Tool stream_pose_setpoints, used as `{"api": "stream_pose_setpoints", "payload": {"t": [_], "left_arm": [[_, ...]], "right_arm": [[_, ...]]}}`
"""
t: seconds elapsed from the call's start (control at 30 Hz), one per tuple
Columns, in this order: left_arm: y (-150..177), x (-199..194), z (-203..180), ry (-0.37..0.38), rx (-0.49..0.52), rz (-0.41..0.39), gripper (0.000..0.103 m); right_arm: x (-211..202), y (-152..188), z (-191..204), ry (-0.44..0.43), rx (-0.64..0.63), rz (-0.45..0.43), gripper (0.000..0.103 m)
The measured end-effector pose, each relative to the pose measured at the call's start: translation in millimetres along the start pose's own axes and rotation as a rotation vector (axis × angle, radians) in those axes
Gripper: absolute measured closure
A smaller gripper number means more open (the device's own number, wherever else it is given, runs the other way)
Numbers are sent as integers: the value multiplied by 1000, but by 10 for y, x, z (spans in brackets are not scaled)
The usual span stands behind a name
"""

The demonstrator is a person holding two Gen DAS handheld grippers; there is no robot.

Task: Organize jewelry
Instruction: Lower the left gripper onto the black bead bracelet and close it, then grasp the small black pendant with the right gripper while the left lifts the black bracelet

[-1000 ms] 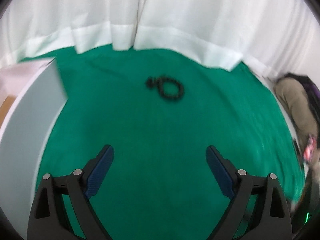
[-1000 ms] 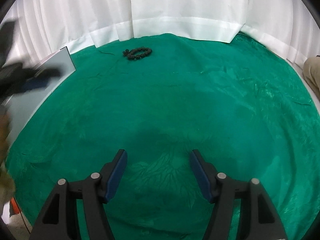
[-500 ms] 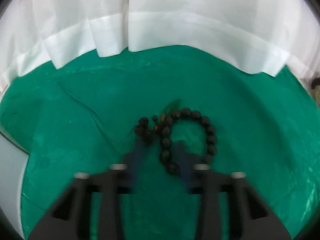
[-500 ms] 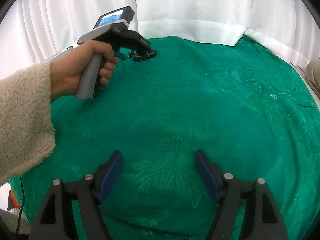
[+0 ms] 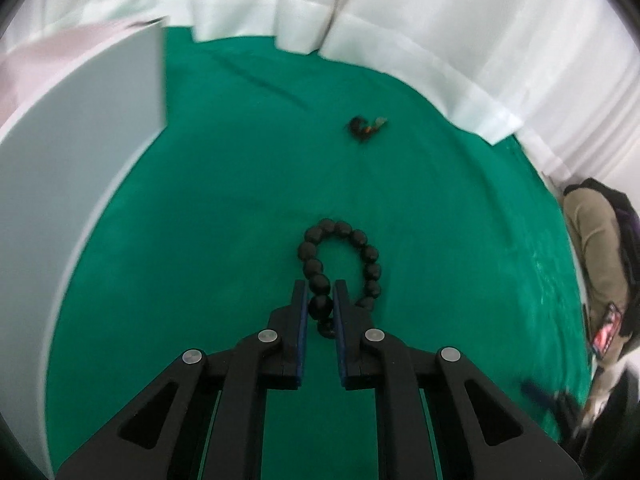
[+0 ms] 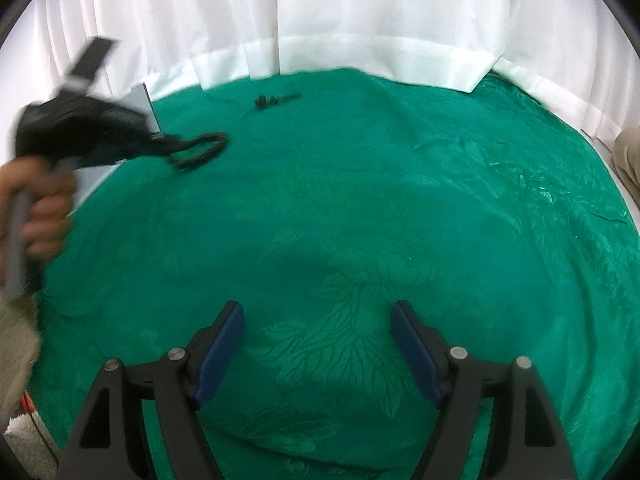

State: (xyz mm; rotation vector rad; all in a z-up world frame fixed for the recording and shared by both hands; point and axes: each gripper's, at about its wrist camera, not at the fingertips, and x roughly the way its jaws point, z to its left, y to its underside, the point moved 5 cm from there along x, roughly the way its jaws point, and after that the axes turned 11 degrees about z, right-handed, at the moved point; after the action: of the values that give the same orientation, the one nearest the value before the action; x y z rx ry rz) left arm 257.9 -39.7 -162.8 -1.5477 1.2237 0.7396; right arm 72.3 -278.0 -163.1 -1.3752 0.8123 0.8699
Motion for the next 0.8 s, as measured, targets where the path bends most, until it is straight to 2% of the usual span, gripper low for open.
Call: {"api": "stream_pose_setpoints", "payload": {"t": [0.07, 0.17, 0.23, 0.33, 0.37, 0.43, 0.53, 0.6, 0.67, 0.73, 0.77, 0.8], "left_arm": [[135, -77, 79, -4, -2, -2, 93], [241, -154, 179, -12, -7, -4, 93], [288, -166, 222, -32, -1, -11, 93], [335, -111, 274, -79, 13, -7, 92], [350, -79, 289, -88, 15, 0, 92], [348, -53, 369, -89, 15, -2, 91], [346, -66, 370, -99, 29, -9, 87], [343, -68, 352, -96, 35, -9, 79], [364, -96, 366, -103, 37, -10, 77], [336, -81, 355, -114, 42, -18, 76], [322, -74, 351, -120, 47, -21, 80], [298, -68, 361, -129, 49, -23, 93]], "right_arm": [[-52, -114, 46, -74, 10, 47, 26], [-192, -443, 159, -161, -2, 65, 26], [-219, -756, 215, -206, -10, 61, 26], [-14, -1448, 253, -268, 13, 71, 26], [105, -1704, 247, -271, 29, 72, 26], [389, -2164, 264, -259, 55, 78, 34], [879, -2726, 314, -226, 101, 128, 35], [1117, -2922, 386, -210, 133, 155, 35], [1318, -3015, 489, -176, 139, 176, 35], [1419, -3012, 610, -105, 108, 168, 36], [1425, -3004, 675, -5, 69, 147, 59], [1401, -2981, 700, 32, 54, 134, 86]]}}
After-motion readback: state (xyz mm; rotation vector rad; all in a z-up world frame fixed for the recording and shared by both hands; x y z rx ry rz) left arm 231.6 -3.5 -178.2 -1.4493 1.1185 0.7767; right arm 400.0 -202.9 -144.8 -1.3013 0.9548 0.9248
